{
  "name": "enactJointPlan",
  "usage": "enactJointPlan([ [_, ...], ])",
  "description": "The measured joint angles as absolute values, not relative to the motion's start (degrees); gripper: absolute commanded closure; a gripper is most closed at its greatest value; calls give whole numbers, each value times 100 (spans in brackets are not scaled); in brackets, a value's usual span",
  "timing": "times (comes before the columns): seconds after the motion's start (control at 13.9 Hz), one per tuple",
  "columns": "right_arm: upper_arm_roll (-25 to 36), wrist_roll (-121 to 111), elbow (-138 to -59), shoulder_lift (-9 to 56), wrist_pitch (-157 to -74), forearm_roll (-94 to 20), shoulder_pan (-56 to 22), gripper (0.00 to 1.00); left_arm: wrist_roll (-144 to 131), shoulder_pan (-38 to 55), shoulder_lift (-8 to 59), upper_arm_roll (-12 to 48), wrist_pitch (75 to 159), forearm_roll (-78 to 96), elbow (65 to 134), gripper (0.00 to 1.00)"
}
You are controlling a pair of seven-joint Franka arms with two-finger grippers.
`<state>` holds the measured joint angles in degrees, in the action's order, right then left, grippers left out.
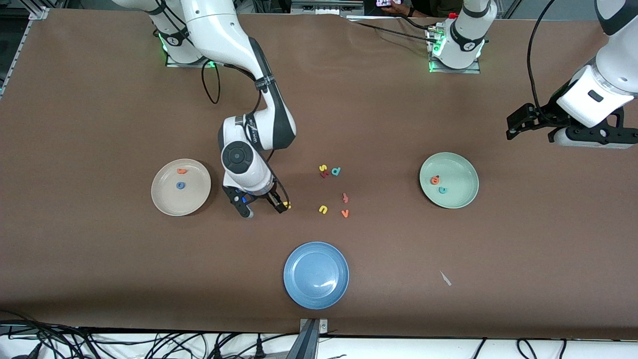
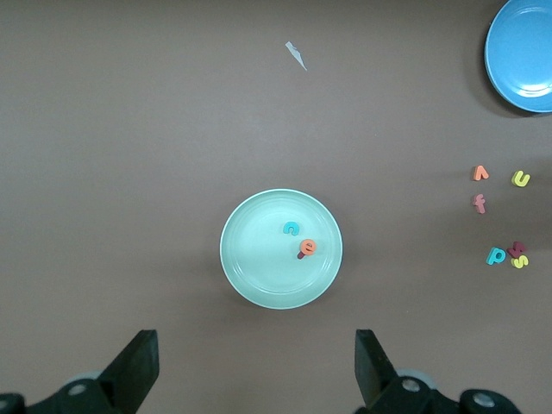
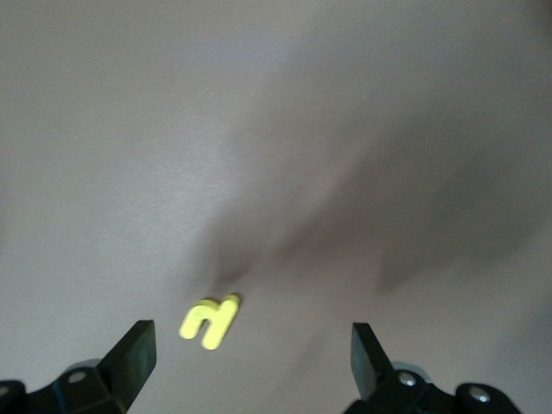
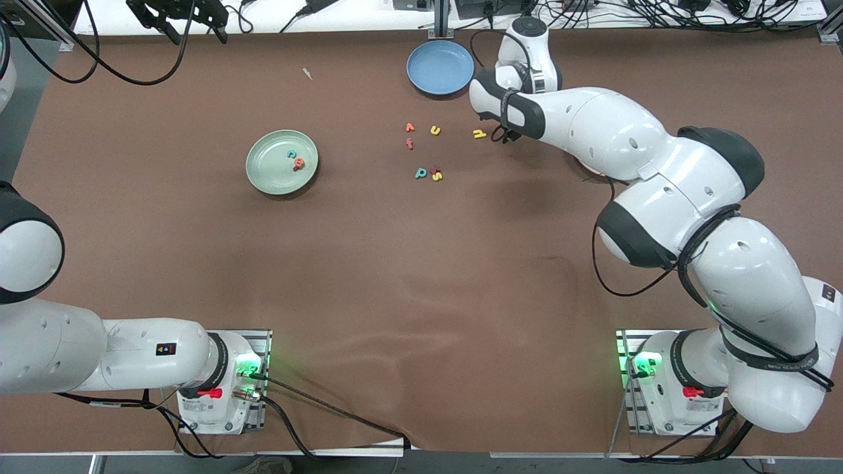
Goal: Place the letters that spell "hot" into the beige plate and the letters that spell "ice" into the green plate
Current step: 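Reach and grasp the yellow letter with the right gripper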
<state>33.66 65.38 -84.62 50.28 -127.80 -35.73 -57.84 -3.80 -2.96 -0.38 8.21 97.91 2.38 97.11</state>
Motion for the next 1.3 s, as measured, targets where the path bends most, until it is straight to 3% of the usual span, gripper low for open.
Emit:
enactJointPlan([
  [0.79, 2722, 6928, -8253, 5214, -13027, -3582, -5366, 0, -379, -291, -38, 837, 9791, 144, 9711, 0],
  [1.3, 2682, 7046, -7991, 5411, -13088, -3582, -5249, 0, -379, -289, -38, 841, 9791, 135, 9711, 0],
])
